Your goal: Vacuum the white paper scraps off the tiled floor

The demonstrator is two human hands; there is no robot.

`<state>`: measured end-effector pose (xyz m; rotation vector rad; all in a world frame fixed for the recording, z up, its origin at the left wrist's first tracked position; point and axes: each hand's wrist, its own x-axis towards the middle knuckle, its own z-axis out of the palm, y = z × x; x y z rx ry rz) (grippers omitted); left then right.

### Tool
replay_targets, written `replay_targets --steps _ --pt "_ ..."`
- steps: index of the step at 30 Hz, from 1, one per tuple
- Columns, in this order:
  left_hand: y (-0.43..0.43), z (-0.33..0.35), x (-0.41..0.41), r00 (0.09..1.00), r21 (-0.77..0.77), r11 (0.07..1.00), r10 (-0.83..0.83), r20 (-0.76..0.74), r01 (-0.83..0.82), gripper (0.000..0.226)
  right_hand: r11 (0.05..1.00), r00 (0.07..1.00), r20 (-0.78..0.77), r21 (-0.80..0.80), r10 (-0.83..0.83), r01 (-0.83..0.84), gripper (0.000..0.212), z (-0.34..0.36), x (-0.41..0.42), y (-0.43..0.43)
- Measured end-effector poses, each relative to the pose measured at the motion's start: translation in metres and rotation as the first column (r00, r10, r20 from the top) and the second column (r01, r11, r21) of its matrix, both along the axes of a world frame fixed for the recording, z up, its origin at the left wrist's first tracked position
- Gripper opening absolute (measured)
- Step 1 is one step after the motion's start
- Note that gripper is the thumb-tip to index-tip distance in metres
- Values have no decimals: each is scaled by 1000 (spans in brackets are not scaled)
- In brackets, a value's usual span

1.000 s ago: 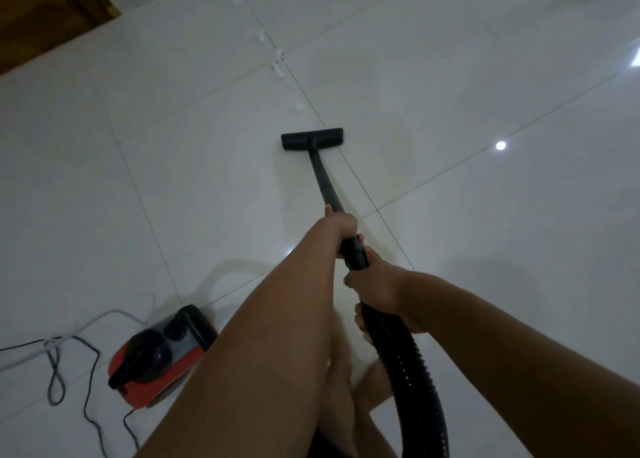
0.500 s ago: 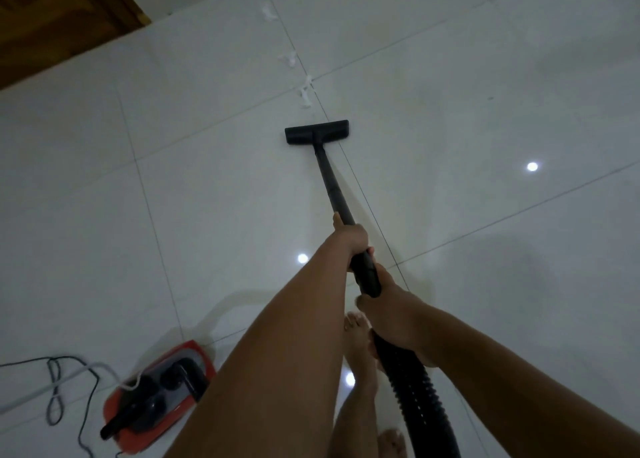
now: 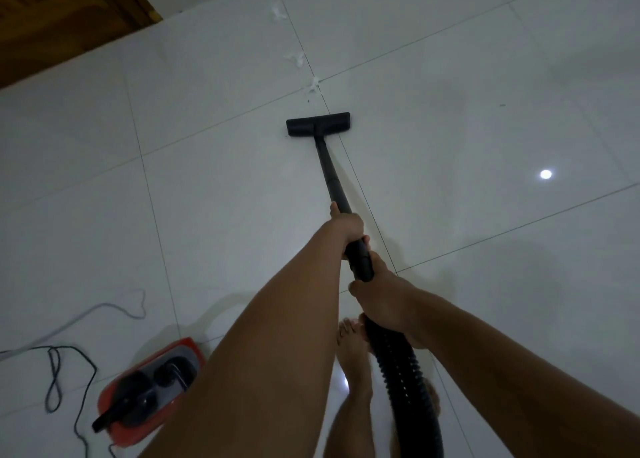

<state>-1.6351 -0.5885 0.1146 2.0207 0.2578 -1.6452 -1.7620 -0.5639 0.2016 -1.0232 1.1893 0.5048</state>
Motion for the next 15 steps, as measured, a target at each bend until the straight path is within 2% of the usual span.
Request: replay_targets --steps 15 --pt "58 24 -80 997 19 998 64 -40 -64 71 997 1000 -24 74 17 -15 67 40 -79 47"
